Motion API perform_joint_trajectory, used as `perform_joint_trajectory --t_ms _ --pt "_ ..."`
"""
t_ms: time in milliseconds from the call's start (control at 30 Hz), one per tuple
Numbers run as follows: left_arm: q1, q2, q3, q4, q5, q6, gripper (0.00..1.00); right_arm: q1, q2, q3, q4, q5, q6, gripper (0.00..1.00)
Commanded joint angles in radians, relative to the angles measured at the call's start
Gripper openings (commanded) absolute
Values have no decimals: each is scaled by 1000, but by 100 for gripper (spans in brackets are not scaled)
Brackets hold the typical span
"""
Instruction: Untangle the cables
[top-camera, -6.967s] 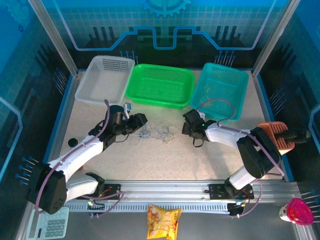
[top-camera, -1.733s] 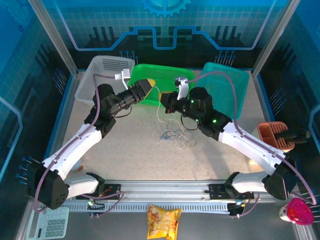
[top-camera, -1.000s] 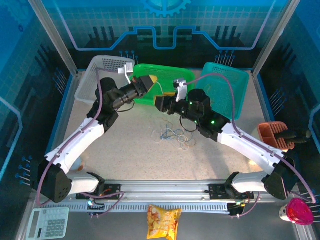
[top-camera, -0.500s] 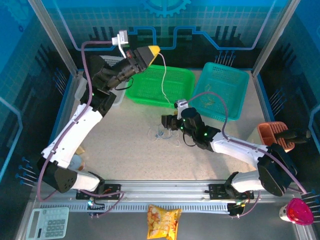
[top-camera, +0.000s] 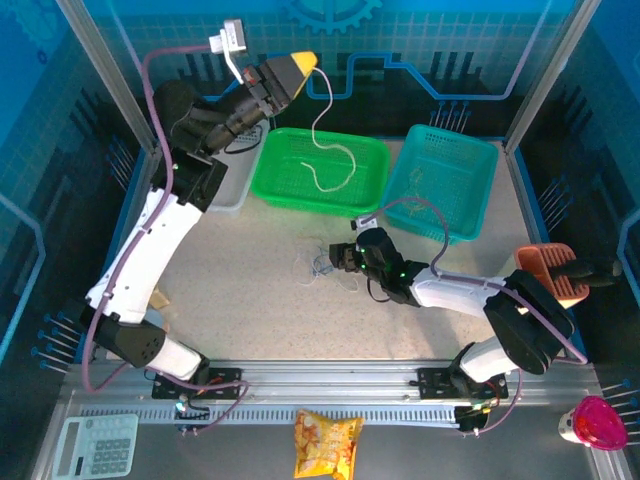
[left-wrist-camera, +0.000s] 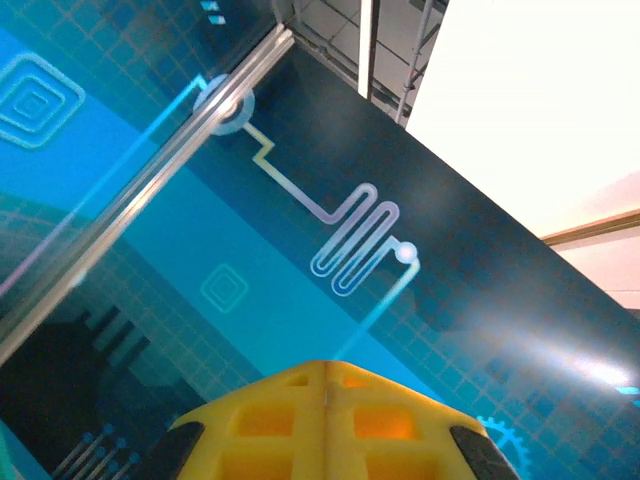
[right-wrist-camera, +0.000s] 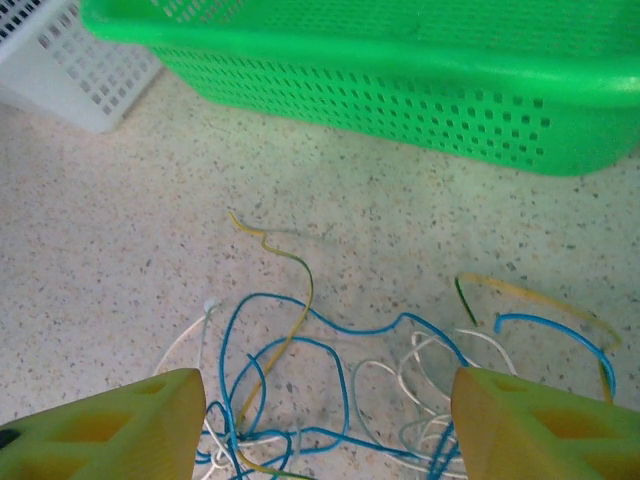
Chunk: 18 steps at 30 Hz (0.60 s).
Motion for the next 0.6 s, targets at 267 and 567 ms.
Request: perform_joint_trajectory --t_ms 267,567 --pt "82 168 128 -71 -74 169 0 -14 -180 14 -87 -61 0 68" --pt "139 348 191 -54 -74 171 0 -79 -379 65 -318 -74 15 69"
